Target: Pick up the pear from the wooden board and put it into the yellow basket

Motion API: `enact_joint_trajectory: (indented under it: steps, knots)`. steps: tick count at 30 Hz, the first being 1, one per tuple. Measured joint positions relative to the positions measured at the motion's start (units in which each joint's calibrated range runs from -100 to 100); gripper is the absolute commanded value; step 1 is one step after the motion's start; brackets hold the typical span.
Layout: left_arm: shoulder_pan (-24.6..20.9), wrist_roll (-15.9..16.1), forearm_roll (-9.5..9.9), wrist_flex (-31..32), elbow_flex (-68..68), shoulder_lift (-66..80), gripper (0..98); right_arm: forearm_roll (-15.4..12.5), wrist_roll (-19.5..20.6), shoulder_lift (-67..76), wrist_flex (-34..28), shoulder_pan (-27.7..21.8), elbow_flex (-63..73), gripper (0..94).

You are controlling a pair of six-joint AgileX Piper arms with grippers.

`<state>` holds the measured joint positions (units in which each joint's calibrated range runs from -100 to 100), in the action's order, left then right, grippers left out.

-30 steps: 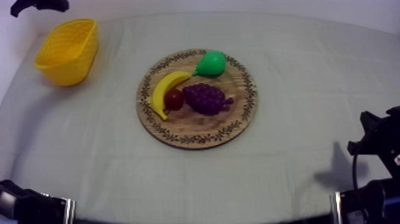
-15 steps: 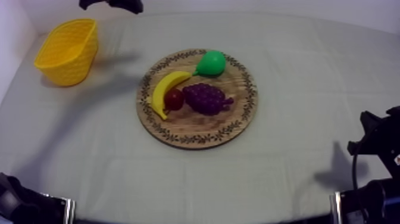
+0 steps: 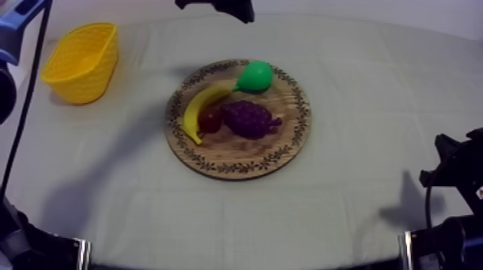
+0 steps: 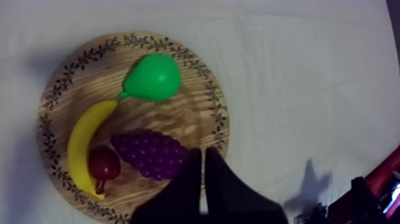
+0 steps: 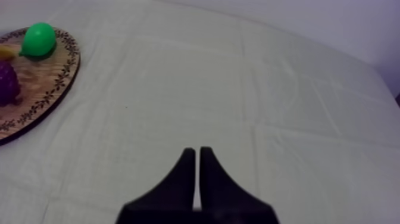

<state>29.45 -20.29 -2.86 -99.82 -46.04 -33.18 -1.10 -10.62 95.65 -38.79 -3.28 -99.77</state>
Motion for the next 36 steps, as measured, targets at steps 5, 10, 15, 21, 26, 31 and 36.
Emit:
enact_joint_trajectory:
  steps: [5, 10, 15, 21, 26, 31, 36]
  knots:
    - [-0.05, 3.86, -1.41, 0.06, -6.69, -4.41, 1.3, 0.00, -0.04, 0.00, 0.00, 0.00, 0.00, 0.4]
    - [-0.90, 12.26, -0.65, 0.78, -10.70, -7.03, 0.3, 0.00, -0.04, 0.00, 0.00, 0.00, 0.00, 0.4]
    - [-1.57, 22.20, 2.34, 1.07, -11.04, -7.41, 0.1, 0.00, 0.02, 0.00, 0.00, 0.00, 0.00, 0.4]
    - [-1.55, 34.29, 5.87, 1.73, -10.89, -7.63, 4.5, 0.00, 0.02, 0.00, 0.00, 0.00, 0.00, 0.4]
    - [-1.82, 41.66, 6.76, 1.91, -10.18, -7.71, 21.7, 0.00, 0.02, 0.00, 0.00, 0.00, 0.00, 0.4]
    - [-2.08, 45.00, 6.80, 1.78, -8.56, -7.33, 44.6, 0.00, -0.01, 0.00, 0.00, 0.00, 0.00, 0.4]
    - [-2.16, 43.94, 6.97, 0.91, -6.11, -6.68, 60.2, 0.00, -0.01, 0.00, 0.00, 0.00, 0.00, 0.4]
